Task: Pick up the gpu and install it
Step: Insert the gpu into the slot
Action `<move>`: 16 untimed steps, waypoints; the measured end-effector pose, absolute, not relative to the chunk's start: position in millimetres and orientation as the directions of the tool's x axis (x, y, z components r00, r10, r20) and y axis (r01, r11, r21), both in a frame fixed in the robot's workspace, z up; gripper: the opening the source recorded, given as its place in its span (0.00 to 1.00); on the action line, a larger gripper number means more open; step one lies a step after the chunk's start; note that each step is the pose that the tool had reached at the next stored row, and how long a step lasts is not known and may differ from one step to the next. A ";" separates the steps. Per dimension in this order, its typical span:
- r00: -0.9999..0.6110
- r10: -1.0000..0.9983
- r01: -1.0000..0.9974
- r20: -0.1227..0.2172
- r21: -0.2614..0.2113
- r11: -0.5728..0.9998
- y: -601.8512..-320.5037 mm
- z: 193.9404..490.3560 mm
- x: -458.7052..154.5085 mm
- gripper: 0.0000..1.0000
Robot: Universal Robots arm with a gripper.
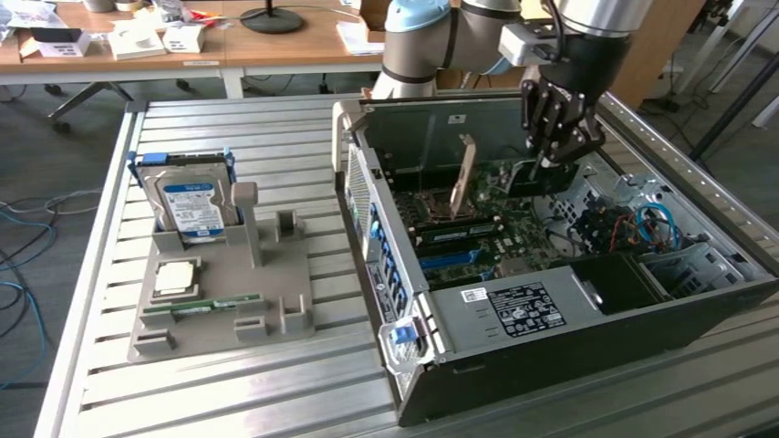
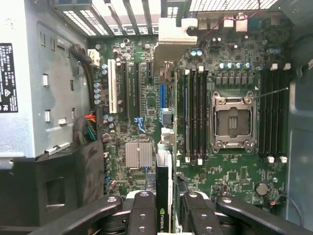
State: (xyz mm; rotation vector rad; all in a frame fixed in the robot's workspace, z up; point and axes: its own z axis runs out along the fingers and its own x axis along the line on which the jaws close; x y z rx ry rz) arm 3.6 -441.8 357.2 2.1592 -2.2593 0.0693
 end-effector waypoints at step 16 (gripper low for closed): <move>-0.046 -0.998 -0.999 0.042 -0.021 0.045 -441.8 353.4 -6.1 0.26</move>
